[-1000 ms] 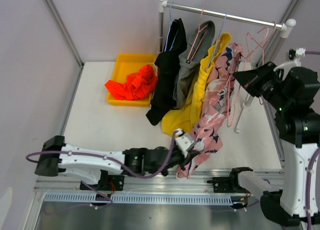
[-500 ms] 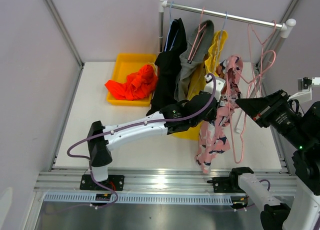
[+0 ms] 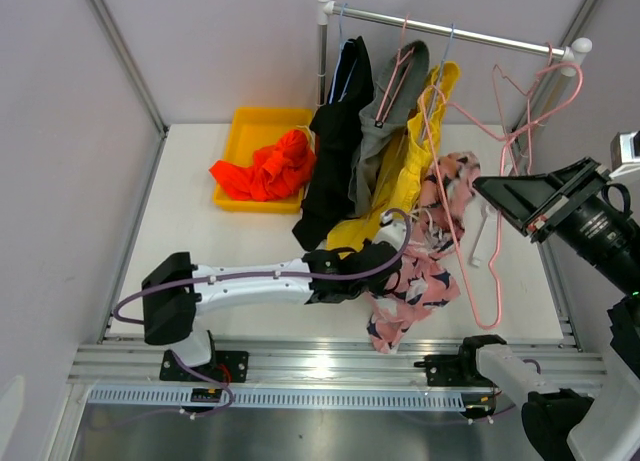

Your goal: Remove the shorts from the hanger

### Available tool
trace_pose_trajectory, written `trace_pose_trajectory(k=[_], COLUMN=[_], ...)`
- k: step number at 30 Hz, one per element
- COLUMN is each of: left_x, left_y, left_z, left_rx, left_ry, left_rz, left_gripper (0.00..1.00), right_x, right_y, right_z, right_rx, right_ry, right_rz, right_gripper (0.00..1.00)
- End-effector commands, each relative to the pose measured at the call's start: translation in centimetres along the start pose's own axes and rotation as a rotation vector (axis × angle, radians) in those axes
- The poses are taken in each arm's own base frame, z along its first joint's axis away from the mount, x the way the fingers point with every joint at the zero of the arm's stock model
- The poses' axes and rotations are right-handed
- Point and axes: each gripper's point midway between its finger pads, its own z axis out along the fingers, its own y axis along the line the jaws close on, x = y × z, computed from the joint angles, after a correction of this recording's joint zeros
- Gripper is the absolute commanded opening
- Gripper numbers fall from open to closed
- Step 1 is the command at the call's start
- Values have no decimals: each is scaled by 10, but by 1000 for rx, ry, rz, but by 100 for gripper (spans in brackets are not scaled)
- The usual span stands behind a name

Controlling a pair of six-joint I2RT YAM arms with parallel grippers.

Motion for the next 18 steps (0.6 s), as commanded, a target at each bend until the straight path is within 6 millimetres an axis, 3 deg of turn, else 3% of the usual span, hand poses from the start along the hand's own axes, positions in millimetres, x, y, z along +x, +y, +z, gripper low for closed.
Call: trace_pose_trajectory(k=[1, 2, 3, 4, 5, 6, 8, 9, 10, 11, 13, 15, 17, 18], left_x=[-22, -10, -11, -17, -11, -30, -33, -52, -58, -65, -90, -113, -136, -145], left_y=[-13, -27, -31, -23, -25, -27, 1, 8, 20, 47, 77, 122, 165, 176], left_z=[-51, -67, -80, -101, -113, -133, -162, -182, -195, -217, -251, -277, -286, -288], left_rx=[58, 89, 95, 64, 62, 73, 0, 2, -16, -67, -112, -199, -270, -283], left_ry=[-125, -125, -140, -164, -154, -184, -186, -221, -235, -269, -353, -444, -511, -534], left_rz=[-63, -28, -32, -37, -21, -60, -52, -81, -85, -86, -122, -138, -162, -162], left_gripper=[0, 0, 0, 0, 0, 0, 0, 0, 0, 0, 0, 0, 0, 0], right_x=[-14, -16, -19, -27, -30, -32, -44, -49, -58, -64, -80, -91, -96, -104], right_y=[3, -8, -21, -38, -48, -61, -83, -87, -94, -102, -109, -117, -128, -129], right_z=[11, 17, 23, 31, 36, 44, 55, 55, 56, 60, 55, 59, 68, 76], right_rx=[10, 48, 92, 149, 180, 212, 290, 314, 358, 394, 462, 499, 512, 500], right_ry=[-15, -15, -17, -42, -44, -42, -67, -81, -115, -116, -175, -195, -180, -195], right_rz=[-62, -78, -91, -134, -146, -159, -201, -215, -234, -263, -306, -355, -396, -414], right_gripper=[0, 0, 0, 0, 0, 0, 0, 0, 0, 0, 0, 0, 0, 0])
